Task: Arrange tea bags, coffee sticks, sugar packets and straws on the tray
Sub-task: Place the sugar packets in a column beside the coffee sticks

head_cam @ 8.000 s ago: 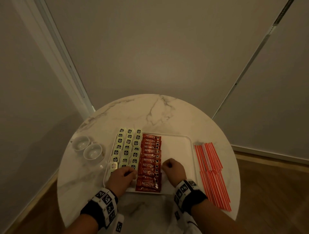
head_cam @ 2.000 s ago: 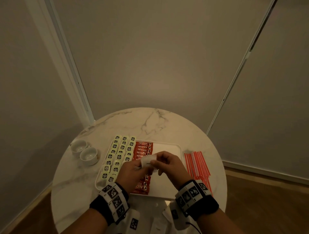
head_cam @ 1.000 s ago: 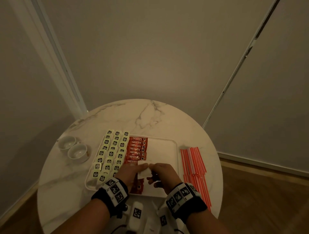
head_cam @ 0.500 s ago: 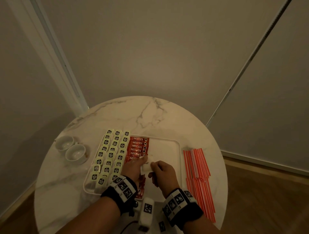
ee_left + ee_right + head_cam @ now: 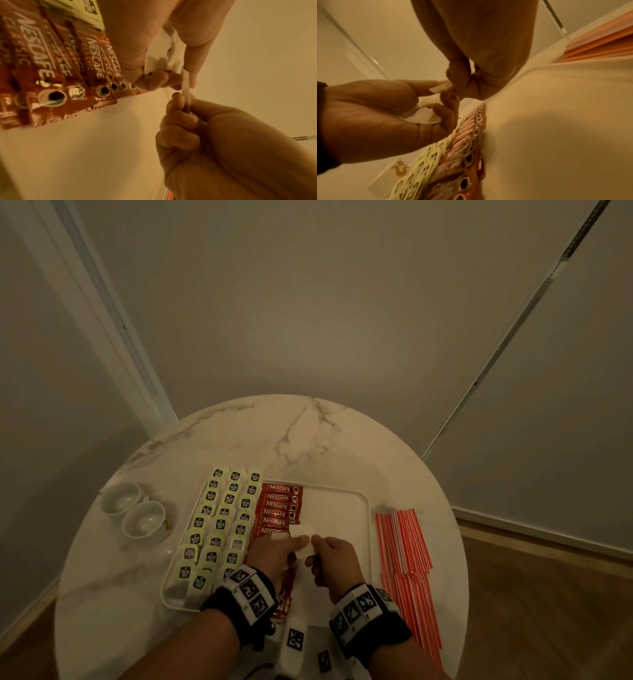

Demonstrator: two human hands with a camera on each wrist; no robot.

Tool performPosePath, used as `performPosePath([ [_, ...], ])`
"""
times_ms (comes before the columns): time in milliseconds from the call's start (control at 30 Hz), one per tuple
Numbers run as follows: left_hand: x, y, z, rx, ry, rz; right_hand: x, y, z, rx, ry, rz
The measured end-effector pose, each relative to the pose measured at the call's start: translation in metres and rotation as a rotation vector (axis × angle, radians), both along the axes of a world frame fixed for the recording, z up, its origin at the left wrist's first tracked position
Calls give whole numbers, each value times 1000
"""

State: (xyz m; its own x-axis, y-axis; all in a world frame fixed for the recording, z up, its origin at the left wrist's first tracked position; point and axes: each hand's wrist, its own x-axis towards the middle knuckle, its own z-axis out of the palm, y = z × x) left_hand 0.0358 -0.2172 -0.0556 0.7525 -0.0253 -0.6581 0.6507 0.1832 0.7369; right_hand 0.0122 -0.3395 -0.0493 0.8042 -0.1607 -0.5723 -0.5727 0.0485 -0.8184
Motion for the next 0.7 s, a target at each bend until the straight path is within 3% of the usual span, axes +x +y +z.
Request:
performPosePath([
  [333,14,0,-3,137,-80,-46,14,-10,-10,-67,5,-7],
  [433,24,2,-1,200,-95,-22,26,-16,-17,-56,23,-80],
  [533,33,10,3,243,-113,16,42,-24,-25,-170,53,-116],
  [700,36,28,8,165,-136,77,63,-26,-36,-387,77,-48],
])
